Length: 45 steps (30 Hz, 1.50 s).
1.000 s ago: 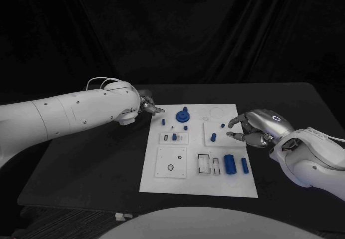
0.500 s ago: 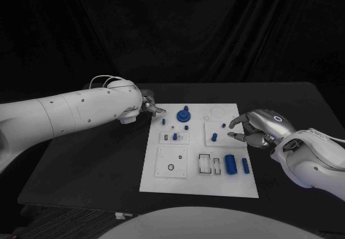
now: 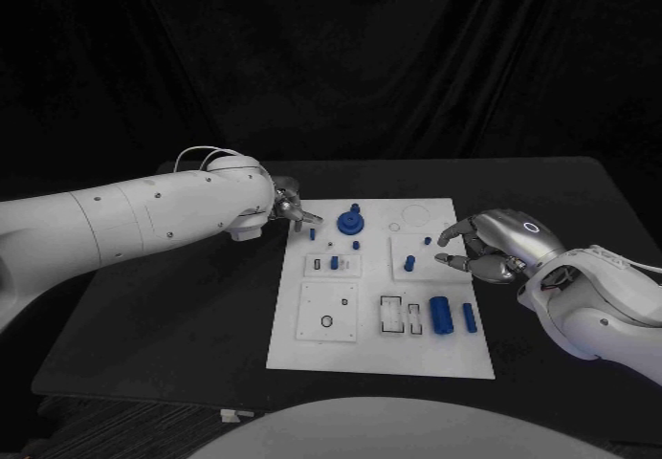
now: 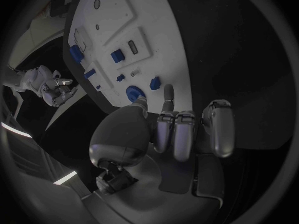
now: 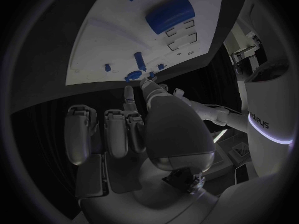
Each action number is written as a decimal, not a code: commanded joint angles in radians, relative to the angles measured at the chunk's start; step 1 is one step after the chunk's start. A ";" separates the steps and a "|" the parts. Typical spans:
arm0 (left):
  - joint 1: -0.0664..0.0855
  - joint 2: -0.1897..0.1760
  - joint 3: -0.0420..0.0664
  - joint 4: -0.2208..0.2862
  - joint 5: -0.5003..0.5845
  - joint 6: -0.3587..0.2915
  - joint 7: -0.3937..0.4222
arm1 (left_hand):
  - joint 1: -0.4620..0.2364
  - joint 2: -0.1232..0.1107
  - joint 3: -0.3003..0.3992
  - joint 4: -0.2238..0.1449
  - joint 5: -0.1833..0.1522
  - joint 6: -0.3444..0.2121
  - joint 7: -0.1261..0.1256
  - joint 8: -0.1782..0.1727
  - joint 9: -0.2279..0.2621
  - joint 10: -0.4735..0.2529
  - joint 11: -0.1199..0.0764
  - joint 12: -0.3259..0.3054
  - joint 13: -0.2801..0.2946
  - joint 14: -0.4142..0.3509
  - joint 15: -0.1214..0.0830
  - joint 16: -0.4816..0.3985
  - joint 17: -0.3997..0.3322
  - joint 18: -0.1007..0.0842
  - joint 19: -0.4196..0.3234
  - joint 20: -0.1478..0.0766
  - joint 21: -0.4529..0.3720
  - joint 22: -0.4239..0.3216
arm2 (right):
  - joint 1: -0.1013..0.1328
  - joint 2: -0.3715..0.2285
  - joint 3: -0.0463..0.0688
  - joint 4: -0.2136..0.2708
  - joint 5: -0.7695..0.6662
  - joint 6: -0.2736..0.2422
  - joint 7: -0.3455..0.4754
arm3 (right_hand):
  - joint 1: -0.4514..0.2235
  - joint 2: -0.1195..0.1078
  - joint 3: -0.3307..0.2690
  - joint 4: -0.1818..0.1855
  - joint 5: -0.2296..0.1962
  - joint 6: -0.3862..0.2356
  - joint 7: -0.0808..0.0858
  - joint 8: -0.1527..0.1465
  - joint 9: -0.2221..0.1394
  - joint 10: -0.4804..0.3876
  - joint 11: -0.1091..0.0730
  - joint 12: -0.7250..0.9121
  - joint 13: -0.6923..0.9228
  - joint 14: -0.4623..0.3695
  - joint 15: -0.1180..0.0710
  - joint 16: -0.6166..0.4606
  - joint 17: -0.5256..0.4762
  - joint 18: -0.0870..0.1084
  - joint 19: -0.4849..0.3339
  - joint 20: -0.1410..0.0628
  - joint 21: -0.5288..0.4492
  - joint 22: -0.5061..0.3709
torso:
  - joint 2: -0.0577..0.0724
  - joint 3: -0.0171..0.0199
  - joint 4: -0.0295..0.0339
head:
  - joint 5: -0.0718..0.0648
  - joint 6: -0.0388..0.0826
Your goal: Assemble the parts on the task board
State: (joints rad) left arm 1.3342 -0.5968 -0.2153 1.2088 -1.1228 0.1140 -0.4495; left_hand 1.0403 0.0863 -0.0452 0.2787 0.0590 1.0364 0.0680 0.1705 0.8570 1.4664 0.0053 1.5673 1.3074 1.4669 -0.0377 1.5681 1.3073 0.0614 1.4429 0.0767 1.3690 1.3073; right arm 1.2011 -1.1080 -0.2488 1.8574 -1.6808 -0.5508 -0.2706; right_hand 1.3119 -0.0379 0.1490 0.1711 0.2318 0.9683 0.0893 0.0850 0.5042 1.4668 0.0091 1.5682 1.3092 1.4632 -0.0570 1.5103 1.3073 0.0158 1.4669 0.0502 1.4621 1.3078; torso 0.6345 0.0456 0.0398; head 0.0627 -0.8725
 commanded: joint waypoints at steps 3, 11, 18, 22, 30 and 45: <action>-0.002 0.006 0.001 -0.007 -0.002 0.025 0.014 | 0.017 0.012 0.004 -0.013 0.022 -0.004 -0.003 0.008 0.014 0.104 -0.007 0.004 0.263 0.104 -0.010 0.003 0.263 -0.010 -0.001 -0.011 0.004 0.196 | -0.002 0.000 0.000 0.001 -0.003 0.002 0.000 | 0.008 0.001 0.004 -0.002 0.006 0.009 -0.001 -0.006 -0.001 0.104 -0.007 0.003 0.262 0.079 -0.006 -0.005 0.109 0.014 0.053 -0.004 -0.004 0.224 | 0.000 -0.0005 0.0018 | 0.001 0.000; -0.009 0.014 0.001 -0.026 -0.002 0.021 0.016 | 0.029 0.015 0.008 -0.022 0.038 -0.012 -0.003 0.010 0.023 0.104 -0.008 0.004 0.263 0.104 -0.011 0.003 0.263 -0.008 -0.005 -0.012 -0.002 0.194 | -0.002 -0.001 0.000 0.002 -0.003 0.004 0.000 | 0.007 0.000 0.004 -0.001 0.007 0.009 -0.001 -0.006 -0.002 0.104 -0.007 0.003 0.262 0.079 -0.007 -0.005 0.109 0.014 0.053 -0.004 -0.003 0.224 | 0.001 -0.0018 0.0010 | -0.001 0.000; -0.015 0.019 0.001 -0.021 -0.002 0.023 0.020 | 0.033 0.017 0.011 -0.026 0.044 -0.016 -0.003 0.010 0.027 0.104 -0.007 0.004 0.263 0.104 -0.010 0.003 0.263 -0.008 -0.007 -0.012 -0.004 0.193 | -0.002 -0.002 0.000 0.003 -0.003 0.004 -0.001 | 0.007 0.000 0.004 -0.001 0.007 0.009 -0.001 -0.006 -0.002 0.104 -0.007 0.003 0.262 0.079 -0.007 -0.005 0.109 0.014 0.053 -0.004 -0.003 0.224 | 0.000 -0.0010 0.0003 | -0.004 0.000; -0.017 0.022 0.001 -0.020 -0.002 0.021 0.024 | 0.034 0.017 0.011 -0.026 0.044 -0.016 -0.003 0.011 0.027 0.104 -0.007 0.004 0.263 0.104 -0.010 0.003 0.263 -0.008 -0.007 -0.012 -0.004 0.193 | -0.002 -0.002 0.000 0.003 -0.003 0.004 -0.001 | 0.007 0.000 0.004 -0.001 0.007 0.009 -0.001 -0.006 -0.002 0.104 -0.007 0.003 0.262 0.079 -0.007 -0.005 0.109 0.014 0.053 -0.004 -0.003 0.224 | 0.000 -0.0005 0.0013 | -0.004 0.000; -0.018 0.024 0.001 -0.024 -0.002 0.022 0.027 | 0.034 0.017 0.011 -0.026 0.045 -0.015 -0.003 0.012 0.028 0.104 -0.007 0.004 0.263 0.104 -0.010 0.003 0.263 -0.007 -0.009 -0.012 -0.006 0.192 | -0.002 -0.001 0.000 0.002 -0.003 0.005 -0.002 | 0.007 0.000 0.004 -0.001 0.008 0.010 -0.001 -0.007 -0.002 0.104 -0.007 0.003 0.262 0.078 -0.007 -0.005 0.108 0.014 0.053 -0.004 -0.005 0.224 | 0.000 -0.0006 0.0015 | -0.007 0.000; -0.019 0.029 0.001 -0.023 -0.002 0.037 0.027 | 0.084 0.016 0.033 -0.075 0.095 -0.026 -0.006 0.023 0.057 0.104 -0.010 0.004 0.263 0.104 -0.012 0.003 0.263 -0.007 -0.013 -0.013 -0.010 0.191 | -0.002 0.001 0.000 -0.004 -0.003 0.011 -0.003 | 0.007 0.000 0.004 -0.001 0.008 0.010 -0.001 -0.007 -0.002 0.104 -0.007 0.003 0.262 0.078 -0.007 -0.005 0.108 0.014 0.053 -0.004 -0.005 0.224 | 0.001 -0.0007 0.0021 | 0.000 0.000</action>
State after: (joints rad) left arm 1.3173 -0.5699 -0.2154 1.1837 -1.1244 0.1364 -0.4392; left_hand 1.1176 0.1022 -0.0105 0.2080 0.1512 1.0180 0.0644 0.1897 0.9135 1.4663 0.0053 1.5673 1.3074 1.4670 -0.0447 1.5681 1.3073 0.0613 1.4317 0.0657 1.3612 1.3073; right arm 1.2011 -1.1072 -0.2488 1.8532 -1.6807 -0.5458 -0.2699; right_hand 1.3119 -0.0380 0.1490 0.1711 0.2355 0.9718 0.0857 0.0850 0.5033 1.4668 0.0091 1.5682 1.3092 1.4632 -0.0570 1.5103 1.3073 0.0158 1.4669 0.0502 1.4621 1.3074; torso 0.6352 0.0451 0.0418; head 0.0606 -0.8725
